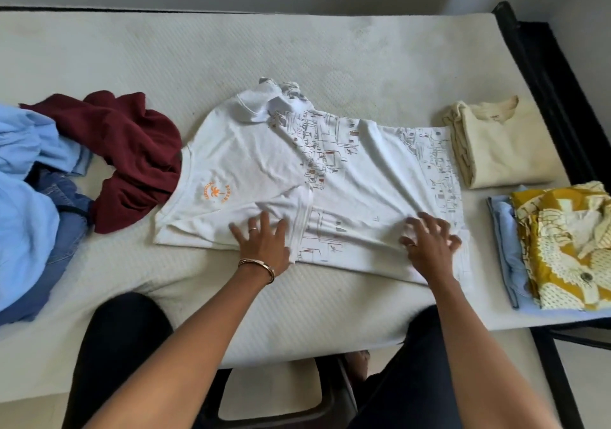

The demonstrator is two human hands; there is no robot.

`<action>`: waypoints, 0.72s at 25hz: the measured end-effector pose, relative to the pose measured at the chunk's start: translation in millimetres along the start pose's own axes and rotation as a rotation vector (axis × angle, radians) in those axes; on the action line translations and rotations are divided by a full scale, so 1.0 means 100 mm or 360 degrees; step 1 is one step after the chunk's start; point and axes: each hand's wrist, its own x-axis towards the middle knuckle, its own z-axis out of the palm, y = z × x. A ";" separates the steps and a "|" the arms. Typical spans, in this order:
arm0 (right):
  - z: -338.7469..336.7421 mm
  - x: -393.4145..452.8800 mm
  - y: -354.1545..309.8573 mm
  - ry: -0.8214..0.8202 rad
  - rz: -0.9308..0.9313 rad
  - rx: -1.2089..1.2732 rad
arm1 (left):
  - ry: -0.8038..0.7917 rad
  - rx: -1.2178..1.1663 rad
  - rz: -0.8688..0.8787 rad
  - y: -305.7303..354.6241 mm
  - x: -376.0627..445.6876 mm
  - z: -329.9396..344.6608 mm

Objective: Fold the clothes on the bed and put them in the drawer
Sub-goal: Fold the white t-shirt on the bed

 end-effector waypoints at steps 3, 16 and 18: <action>-0.02 0.13 -0.07 -0.0027 -0.0006 -0.0037 | 0.0188 0.0247 0.0442 0.45 -0.09 -0.01; 0.15 -0.20 0.18 -0.0422 -0.0262 0.0145 | -0.0161 0.0372 0.1134 0.69 0.00 0.04; 0.14 -0.27 0.40 -0.0447 0.0480 0.0393 | -0.0307 0.0474 0.1076 0.72 -0.04 -0.02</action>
